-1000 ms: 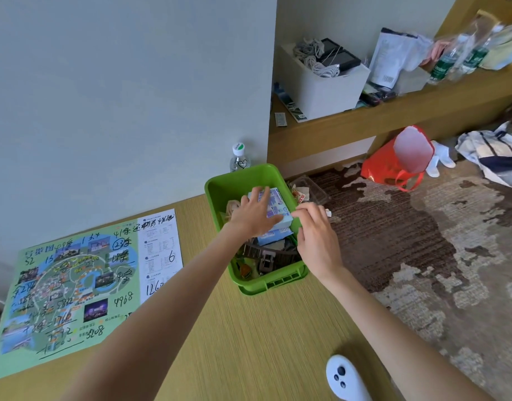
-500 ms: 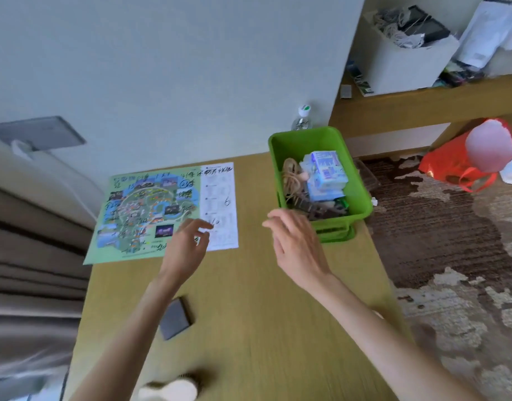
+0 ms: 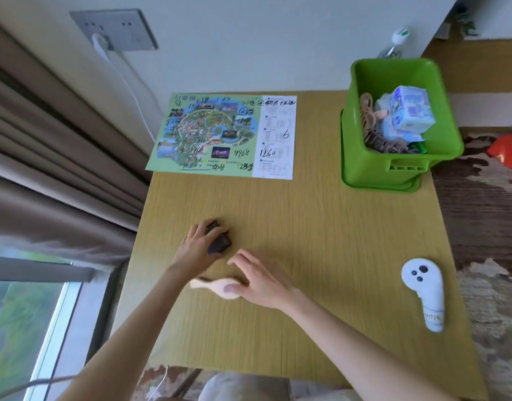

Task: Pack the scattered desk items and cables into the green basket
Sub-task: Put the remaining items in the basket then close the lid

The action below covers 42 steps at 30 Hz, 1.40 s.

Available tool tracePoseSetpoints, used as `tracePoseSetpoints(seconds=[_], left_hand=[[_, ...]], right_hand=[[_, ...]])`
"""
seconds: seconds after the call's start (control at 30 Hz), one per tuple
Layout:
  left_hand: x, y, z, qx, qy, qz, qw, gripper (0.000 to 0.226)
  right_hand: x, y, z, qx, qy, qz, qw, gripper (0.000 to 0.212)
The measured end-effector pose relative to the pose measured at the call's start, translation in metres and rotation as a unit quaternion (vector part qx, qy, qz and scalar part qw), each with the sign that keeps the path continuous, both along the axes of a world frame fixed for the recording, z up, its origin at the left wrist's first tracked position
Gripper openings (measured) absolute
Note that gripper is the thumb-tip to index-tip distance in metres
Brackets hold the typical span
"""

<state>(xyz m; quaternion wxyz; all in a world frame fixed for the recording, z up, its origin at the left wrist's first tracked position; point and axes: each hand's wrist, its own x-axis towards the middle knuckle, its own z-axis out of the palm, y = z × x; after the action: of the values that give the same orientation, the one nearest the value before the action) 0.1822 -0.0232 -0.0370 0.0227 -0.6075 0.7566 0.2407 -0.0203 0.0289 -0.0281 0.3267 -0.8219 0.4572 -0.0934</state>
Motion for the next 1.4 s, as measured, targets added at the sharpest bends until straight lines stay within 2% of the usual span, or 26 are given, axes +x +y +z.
tracePoseSetpoints(seconds=[0.07, 0.17, 0.27, 0.4, 0.53, 0.63, 0.77, 0.9, 1.0, 1.27, 1.33, 1.4], left_hand=[[0.009, 0.006, -0.002, -0.009, 0.011, 0.005, 1.0, 0.066], [0.019, 0.013, -0.002, -0.017, 0.015, 0.012, 1.0, 0.064], [0.023, 0.017, 0.001, -0.019, 0.003, 0.03, 0.999, 0.061], [0.018, 0.01, 0.015, -0.016, 0.018, 0.066, 0.998, 0.057], [-0.02, -0.018, 0.051, -0.012, 0.115, 0.145, 0.983, 0.055], [-0.064, -0.048, 0.084, -0.018, 0.23, 0.183, 0.956, 0.052], [-0.126, -0.088, 0.132, 0.007, 0.355, 0.168, 0.92, 0.048], [-0.183, -0.12, 0.166, 0.0, 0.404, 0.118, 0.907, 0.024], [-0.225, -0.141, 0.183, 0.009, 0.418, 0.108, 0.902, 0.016], [-0.293, -0.198, 0.182, 0.005, 0.386, 0.118, 0.915, 0.019], [-0.304, -0.213, 0.178, -0.023, 0.354, 0.122, 0.927, 0.02], [-0.316, -0.225, 0.173, -0.042, 0.329, 0.129, 0.935, 0.02]], right_hand=[[0.014, 0.008, -0.007, 0.009, 0.021, 0.047, 0.999, 0.067], [0.025, 0.02, -0.016, -0.032, 0.052, 0.089, 0.994, 0.058], [0.02, 0.024, -0.021, -0.072, 0.033, 0.041, 0.996, 0.042], [-0.014, 0.009, -0.019, -0.069, 0.025, -0.042, 0.996, 0.034], [-0.063, -0.033, 0.015, -0.086, 0.021, -0.115, 0.989, 0.04], [-0.103, -0.065, 0.058, -0.149, 0.019, -0.168, 0.974, 0.044], [-0.162, -0.099, 0.115, -0.222, 0.01, -0.224, 0.949, 0.043], [-0.226, -0.13, 0.152, -0.257, 0.021, -0.294, 0.92, 0.041], [-0.272, -0.153, 0.162, -0.255, 0.066, -0.31, 0.914, 0.04], [-0.32, -0.193, 0.139, -0.094, 0.175, -0.267, 0.943, 0.032], [-0.324, -0.194, 0.133, -0.097, 0.201, -0.254, 0.941, 0.032], [-0.328, -0.194, 0.128, -0.136, 0.181, -0.263, 0.938, 0.031]])
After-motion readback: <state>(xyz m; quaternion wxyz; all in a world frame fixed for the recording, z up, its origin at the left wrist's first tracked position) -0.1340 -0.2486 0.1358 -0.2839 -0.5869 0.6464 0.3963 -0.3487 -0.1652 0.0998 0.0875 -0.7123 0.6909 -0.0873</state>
